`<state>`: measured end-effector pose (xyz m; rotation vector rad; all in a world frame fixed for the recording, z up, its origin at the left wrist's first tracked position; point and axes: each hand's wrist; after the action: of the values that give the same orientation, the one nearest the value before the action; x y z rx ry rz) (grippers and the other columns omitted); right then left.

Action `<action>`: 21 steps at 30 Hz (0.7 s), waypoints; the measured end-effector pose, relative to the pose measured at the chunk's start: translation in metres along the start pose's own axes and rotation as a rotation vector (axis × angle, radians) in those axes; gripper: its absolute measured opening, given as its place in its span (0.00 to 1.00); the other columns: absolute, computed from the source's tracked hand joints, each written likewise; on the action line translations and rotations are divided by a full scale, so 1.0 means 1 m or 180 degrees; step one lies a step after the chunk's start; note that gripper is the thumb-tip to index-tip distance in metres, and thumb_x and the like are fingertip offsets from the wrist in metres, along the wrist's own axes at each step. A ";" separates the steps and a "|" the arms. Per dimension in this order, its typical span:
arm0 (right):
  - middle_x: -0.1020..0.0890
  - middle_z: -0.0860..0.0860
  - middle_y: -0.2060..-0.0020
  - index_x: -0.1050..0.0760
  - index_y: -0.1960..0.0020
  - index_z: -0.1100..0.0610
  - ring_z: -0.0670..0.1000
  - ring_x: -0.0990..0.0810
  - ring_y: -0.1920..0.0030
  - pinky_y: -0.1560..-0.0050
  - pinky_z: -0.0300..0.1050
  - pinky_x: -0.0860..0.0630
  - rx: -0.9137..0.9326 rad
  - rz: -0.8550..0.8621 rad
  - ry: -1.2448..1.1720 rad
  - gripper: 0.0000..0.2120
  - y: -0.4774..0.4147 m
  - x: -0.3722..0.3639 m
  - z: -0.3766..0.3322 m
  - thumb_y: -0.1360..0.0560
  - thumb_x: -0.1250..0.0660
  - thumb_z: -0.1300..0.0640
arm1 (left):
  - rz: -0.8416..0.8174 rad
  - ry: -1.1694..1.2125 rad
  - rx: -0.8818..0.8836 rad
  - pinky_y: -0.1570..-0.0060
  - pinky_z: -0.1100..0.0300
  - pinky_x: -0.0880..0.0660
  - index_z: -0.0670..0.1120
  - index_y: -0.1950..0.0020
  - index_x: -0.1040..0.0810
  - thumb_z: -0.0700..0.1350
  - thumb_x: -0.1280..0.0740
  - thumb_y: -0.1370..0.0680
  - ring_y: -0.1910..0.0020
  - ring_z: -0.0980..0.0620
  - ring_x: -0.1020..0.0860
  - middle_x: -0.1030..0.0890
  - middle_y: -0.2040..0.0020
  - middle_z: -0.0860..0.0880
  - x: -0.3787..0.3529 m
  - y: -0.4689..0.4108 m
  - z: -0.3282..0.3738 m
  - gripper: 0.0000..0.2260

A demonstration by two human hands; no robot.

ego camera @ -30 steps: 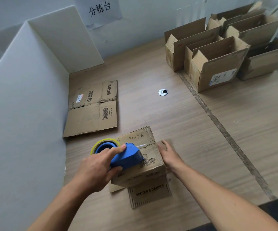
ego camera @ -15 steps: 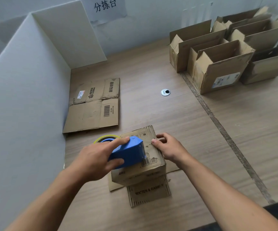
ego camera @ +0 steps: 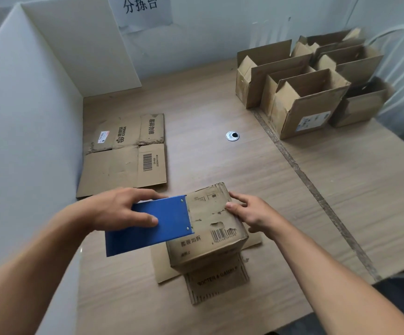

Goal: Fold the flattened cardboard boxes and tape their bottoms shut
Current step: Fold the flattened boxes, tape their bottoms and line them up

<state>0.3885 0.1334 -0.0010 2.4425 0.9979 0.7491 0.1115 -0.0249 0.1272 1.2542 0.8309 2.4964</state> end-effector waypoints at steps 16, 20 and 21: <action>0.18 0.56 0.45 0.31 0.25 0.57 0.33 0.21 0.64 0.74 0.26 0.33 0.0066 0.0204 -0.0433 0.23 0.006 -0.012 -0.007 0.19 0.35 0.59 | -0.0302 0.1319 0.0495 0.38 0.49 0.25 0.64 0.41 0.19 0.50 0.24 0.28 0.47 0.48 0.16 0.15 0.46 0.51 0.010 0.051 -0.081 0.17; 0.20 0.53 0.44 0.32 0.25 0.55 0.31 0.24 0.61 0.71 0.24 0.29 0.0059 0.0192 -0.0451 0.22 0.009 -0.012 -0.009 0.19 0.35 0.58 | -0.0331 0.1348 0.0556 0.39 0.50 0.24 0.61 0.41 0.18 0.46 0.27 0.25 0.47 0.47 0.16 0.15 0.46 0.50 0.005 0.051 -0.087 0.15; 0.21 0.53 0.43 0.32 0.25 0.54 0.32 0.25 0.59 0.70 0.27 0.27 0.0031 0.0194 -0.0440 0.23 0.010 -0.012 -0.011 0.19 0.35 0.57 | -0.0326 0.1329 0.0585 0.39 0.50 0.24 0.61 0.41 0.18 0.47 0.28 0.25 0.47 0.48 0.16 0.14 0.46 0.50 0.004 0.050 -0.088 0.15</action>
<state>0.3800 0.1199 0.0090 2.5047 0.8805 0.5865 0.0419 -0.0975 0.1169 0.7154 1.2084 2.6849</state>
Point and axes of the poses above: each hand's wrist, its own y-axis away from the middle knuckle, its own x-axis out of the back of the hand, z = x × y
